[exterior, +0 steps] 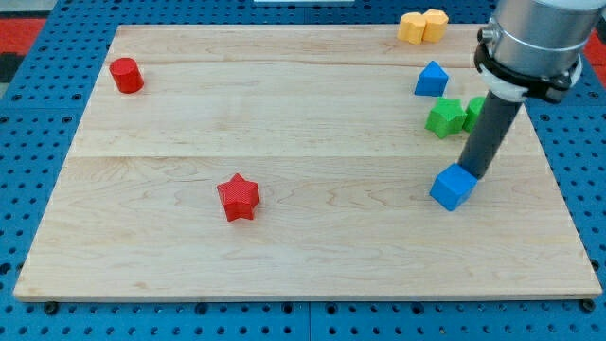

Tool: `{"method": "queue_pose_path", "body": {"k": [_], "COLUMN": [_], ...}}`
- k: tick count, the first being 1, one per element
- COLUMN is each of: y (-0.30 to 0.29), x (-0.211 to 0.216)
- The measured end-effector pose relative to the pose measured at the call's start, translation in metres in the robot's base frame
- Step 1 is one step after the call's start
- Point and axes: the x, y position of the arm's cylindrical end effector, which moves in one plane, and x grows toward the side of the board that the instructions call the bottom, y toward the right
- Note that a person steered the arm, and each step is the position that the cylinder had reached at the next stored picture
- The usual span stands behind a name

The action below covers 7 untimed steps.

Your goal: Push the blue cube towards the center of the board

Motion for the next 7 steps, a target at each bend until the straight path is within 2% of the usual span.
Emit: {"method": "queue_pose_path", "body": {"k": [3, 4, 5, 7], "y": [-0.013, -0.065, -0.117, -0.14], "x": [0.046, 0.046, 0.042, -0.016]}}
